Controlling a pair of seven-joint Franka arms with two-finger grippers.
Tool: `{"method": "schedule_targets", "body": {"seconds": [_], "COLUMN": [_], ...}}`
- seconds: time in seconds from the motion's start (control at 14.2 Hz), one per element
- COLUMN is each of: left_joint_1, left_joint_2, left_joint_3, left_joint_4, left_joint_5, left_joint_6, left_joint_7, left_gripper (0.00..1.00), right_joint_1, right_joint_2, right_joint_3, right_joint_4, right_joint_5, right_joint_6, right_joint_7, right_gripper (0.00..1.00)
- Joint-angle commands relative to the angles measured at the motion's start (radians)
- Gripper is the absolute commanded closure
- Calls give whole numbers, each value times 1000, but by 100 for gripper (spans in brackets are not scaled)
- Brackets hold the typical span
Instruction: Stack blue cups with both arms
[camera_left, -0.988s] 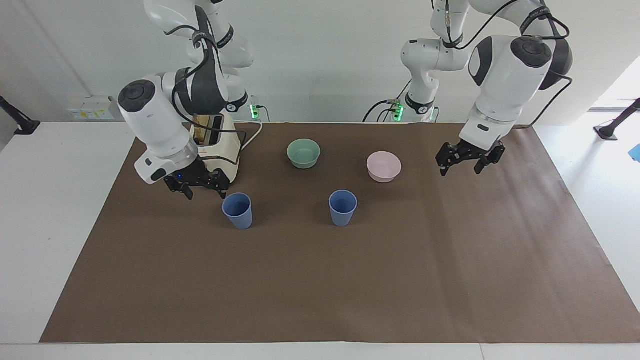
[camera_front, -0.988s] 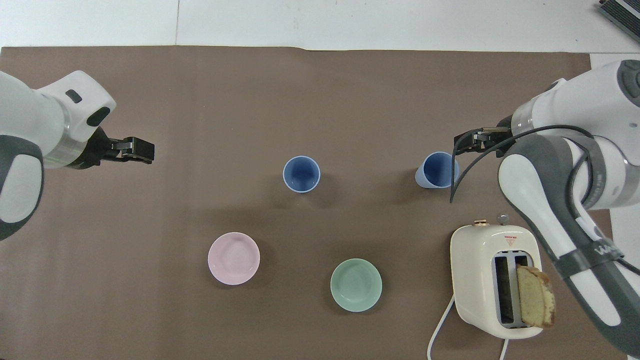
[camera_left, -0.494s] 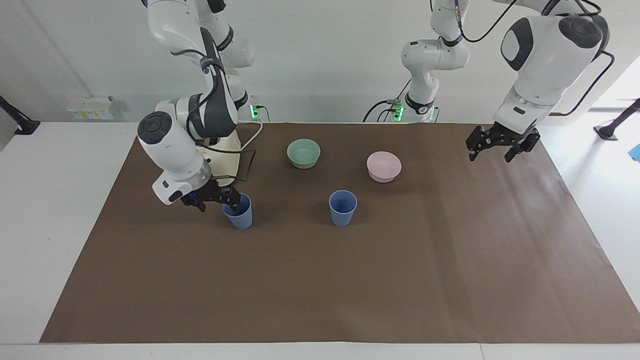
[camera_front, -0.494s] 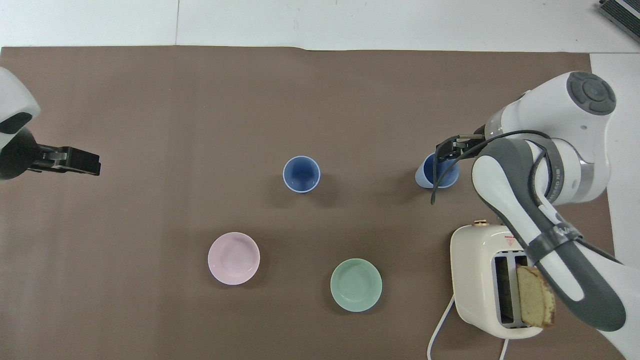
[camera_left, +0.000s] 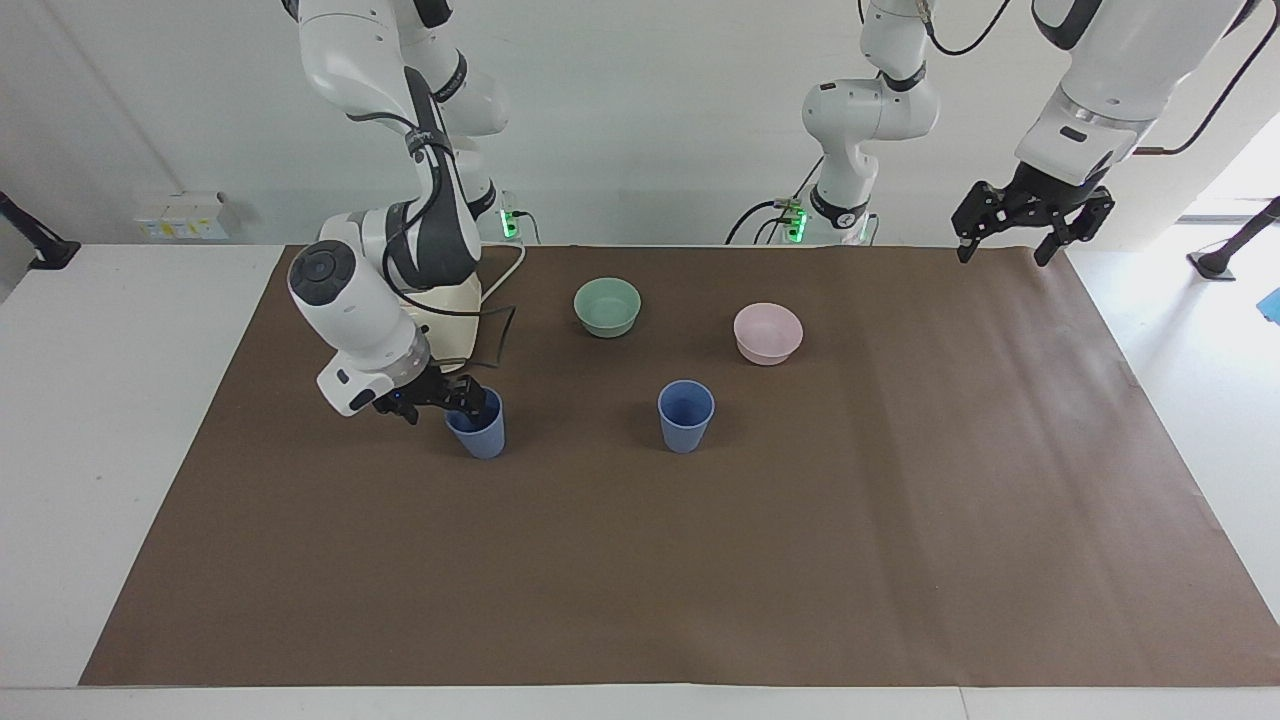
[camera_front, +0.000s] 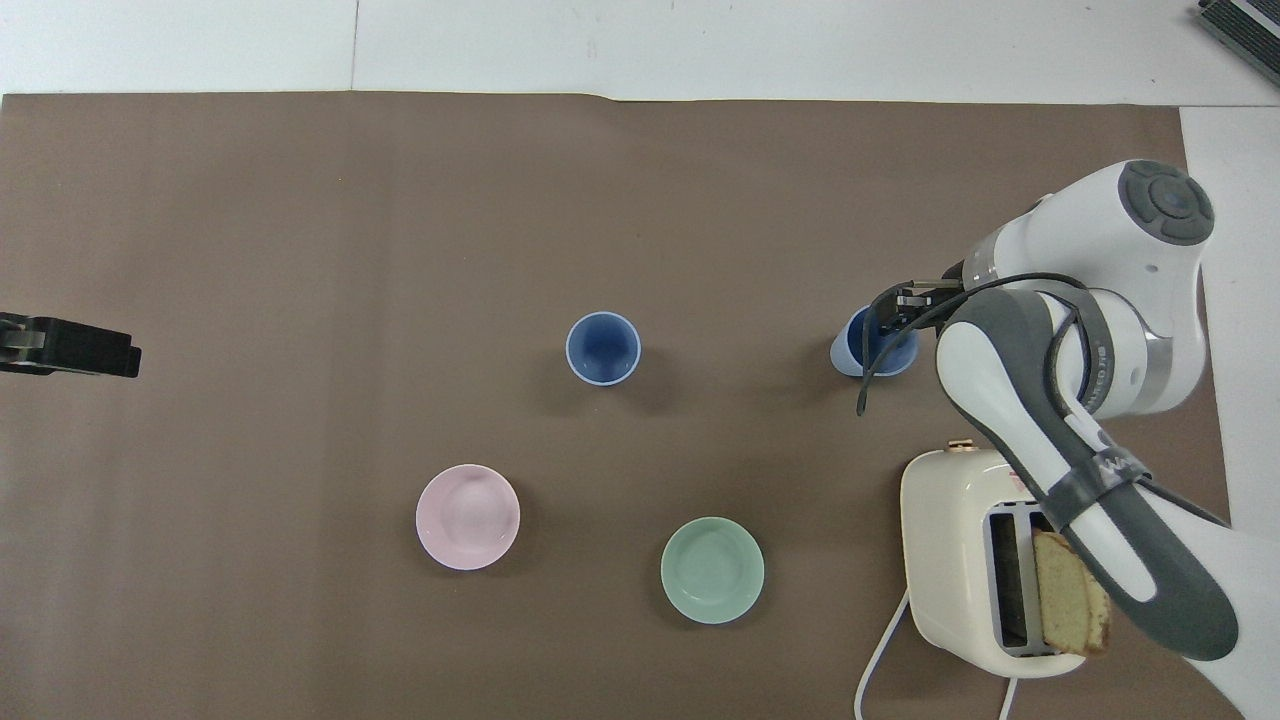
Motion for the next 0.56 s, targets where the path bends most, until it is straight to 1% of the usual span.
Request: {"method": "schedule_targets", "body": {"seconds": [0.0, 0.21, 0.42, 0.49], "left_joint_1": [13, 6, 14, 16], "left_joint_2": [-15, -13, -12, -12], "left_joint_3": [-3, -6, -5, -3], "left_joint_4": [-22, -14, -11, -11], "left_joint_5": [-11, -11, -10, -10], "left_joint_6": [-7, -16, -17, -15], "left_joint_7": [20, 11, 9, 9], "left_gripper": [0, 0, 0, 0], "right_joint_1": [-1, 2, 39, 68], "right_joint_2": [-3, -1, 5, 8], "right_joint_3": [1, 3, 4, 6], "right_joint_4": [-15, -11, 11, 34], "right_joint_5": [0, 0, 9, 10], "right_joint_6": [29, 35, 31, 25], "right_joint_7": [-1, 1, 28, 71], "right_gripper": [100, 100, 100, 100]}}
